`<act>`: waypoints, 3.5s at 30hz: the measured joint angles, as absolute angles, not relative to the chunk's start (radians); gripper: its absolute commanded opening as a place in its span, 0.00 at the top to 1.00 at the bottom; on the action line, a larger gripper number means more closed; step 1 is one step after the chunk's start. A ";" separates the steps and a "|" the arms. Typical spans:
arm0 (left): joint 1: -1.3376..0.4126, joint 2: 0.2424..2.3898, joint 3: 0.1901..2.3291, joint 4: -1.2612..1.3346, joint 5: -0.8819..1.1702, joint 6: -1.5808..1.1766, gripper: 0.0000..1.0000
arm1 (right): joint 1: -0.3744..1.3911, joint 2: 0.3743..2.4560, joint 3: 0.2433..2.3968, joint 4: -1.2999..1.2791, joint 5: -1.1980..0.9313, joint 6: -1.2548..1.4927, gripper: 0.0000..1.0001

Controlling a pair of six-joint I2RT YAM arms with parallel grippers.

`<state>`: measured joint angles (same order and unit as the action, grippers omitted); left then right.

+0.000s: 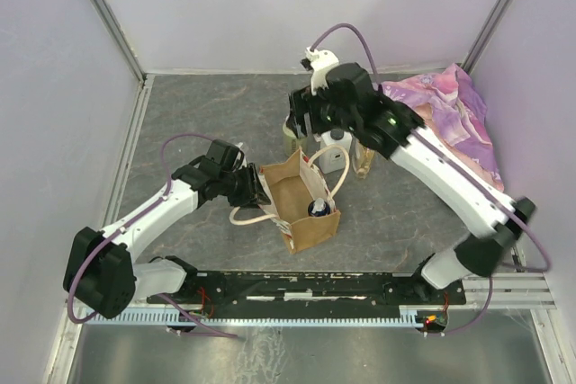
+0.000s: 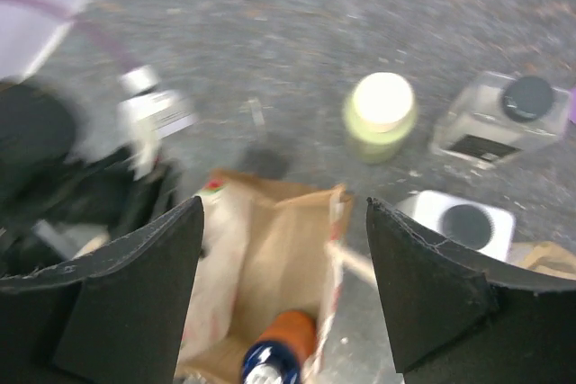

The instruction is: Take the personal care products out of the canvas bag

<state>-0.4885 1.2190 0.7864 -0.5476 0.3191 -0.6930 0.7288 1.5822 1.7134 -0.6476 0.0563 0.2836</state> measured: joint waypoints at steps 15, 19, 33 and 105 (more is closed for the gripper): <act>-0.488 1.190 0.786 -0.557 0.313 -0.700 0.97 | 0.949 1.385 1.273 -0.760 -0.001 0.344 0.23; -0.488 1.190 0.786 -0.568 0.314 -0.700 0.97 | 0.956 1.387 1.194 -0.752 -0.001 0.369 0.24; -0.488 1.188 0.787 -0.574 0.314 -0.700 0.97 | 1.008 1.387 1.110 -0.719 0.066 0.421 0.32; -0.488 1.148 0.825 -0.587 0.264 -0.730 0.97 | 0.686 1.234 0.978 -0.490 0.315 0.382 0.16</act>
<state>-0.4881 1.1481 0.8246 -0.5873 0.2638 -0.7300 0.6865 1.2343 0.9775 -0.4900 0.3153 0.3820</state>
